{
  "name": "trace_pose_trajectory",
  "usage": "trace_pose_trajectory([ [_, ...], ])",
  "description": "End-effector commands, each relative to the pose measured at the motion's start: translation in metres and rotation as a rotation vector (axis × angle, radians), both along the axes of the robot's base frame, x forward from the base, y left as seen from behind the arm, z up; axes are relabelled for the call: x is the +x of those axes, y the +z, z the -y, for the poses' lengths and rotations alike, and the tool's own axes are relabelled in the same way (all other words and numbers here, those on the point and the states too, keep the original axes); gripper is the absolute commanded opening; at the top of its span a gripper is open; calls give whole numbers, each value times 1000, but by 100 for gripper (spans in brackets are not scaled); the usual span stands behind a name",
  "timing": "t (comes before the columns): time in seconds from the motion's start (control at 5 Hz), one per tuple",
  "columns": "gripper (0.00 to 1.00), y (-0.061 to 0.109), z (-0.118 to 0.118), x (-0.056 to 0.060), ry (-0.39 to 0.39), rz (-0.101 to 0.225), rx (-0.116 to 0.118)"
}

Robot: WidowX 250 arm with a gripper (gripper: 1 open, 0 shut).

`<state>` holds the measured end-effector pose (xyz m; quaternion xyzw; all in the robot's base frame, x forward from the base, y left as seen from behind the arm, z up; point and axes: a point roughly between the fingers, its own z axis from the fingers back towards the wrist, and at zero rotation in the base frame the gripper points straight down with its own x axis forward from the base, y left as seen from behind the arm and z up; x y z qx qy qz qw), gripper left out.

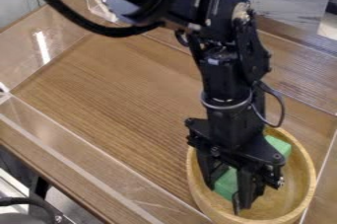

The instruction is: Put the green block in the brown bowl

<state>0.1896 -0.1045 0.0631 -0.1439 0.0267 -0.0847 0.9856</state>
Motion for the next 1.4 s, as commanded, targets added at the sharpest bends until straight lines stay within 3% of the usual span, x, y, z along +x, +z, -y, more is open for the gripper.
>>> trace_pose_trajectory([
  [0.0, 0, 7, 1, 9, 3, 27, -18],
  [1.2, 0, 7, -1, 14, 13, -9, -36],
])
